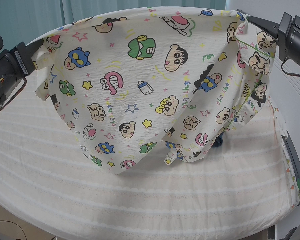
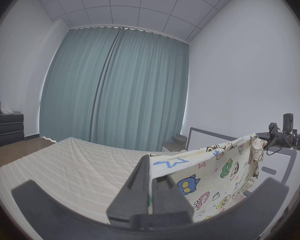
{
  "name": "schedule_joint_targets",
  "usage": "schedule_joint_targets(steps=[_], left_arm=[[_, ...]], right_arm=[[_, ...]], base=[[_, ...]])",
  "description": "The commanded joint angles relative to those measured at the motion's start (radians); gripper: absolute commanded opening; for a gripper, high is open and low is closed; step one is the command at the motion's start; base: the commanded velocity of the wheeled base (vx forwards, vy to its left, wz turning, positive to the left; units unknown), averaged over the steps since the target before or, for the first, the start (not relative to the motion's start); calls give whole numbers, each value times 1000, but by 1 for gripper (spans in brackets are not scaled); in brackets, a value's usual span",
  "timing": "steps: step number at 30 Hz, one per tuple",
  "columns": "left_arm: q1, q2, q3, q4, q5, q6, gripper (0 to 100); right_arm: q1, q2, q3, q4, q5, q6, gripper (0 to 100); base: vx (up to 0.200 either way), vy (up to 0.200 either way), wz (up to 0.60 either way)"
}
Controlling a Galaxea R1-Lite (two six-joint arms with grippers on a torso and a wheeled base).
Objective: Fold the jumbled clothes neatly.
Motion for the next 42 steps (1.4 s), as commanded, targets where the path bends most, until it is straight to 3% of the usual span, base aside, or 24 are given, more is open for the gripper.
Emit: schedule_joint_targets(steps=[1, 9, 21, 36, 42], left_arm=[[1, -1, -1, -3, 4, 7, 0], [3, -6, 10, -2, 11, 4, 0], [1, -21, 42, -2, 10, 7, 0], [3, -20, 43, 4, 14, 11, 0], [6, -21, 46, 4, 11, 10, 0]], right_arm=[[10, -34, 42, 1, 2, -11, 0], [10, -63, 85, 1, 11, -6, 0], [10, -63, 78, 1, 14, -5, 0], [9, -61, 90, 2, 14, -5, 0], [9, -61, 92, 2, 14, -3, 0]], base=[[0, 0, 0], [0, 0, 0], [-200, 0, 0], [0, 0, 0], [0, 200, 0]])
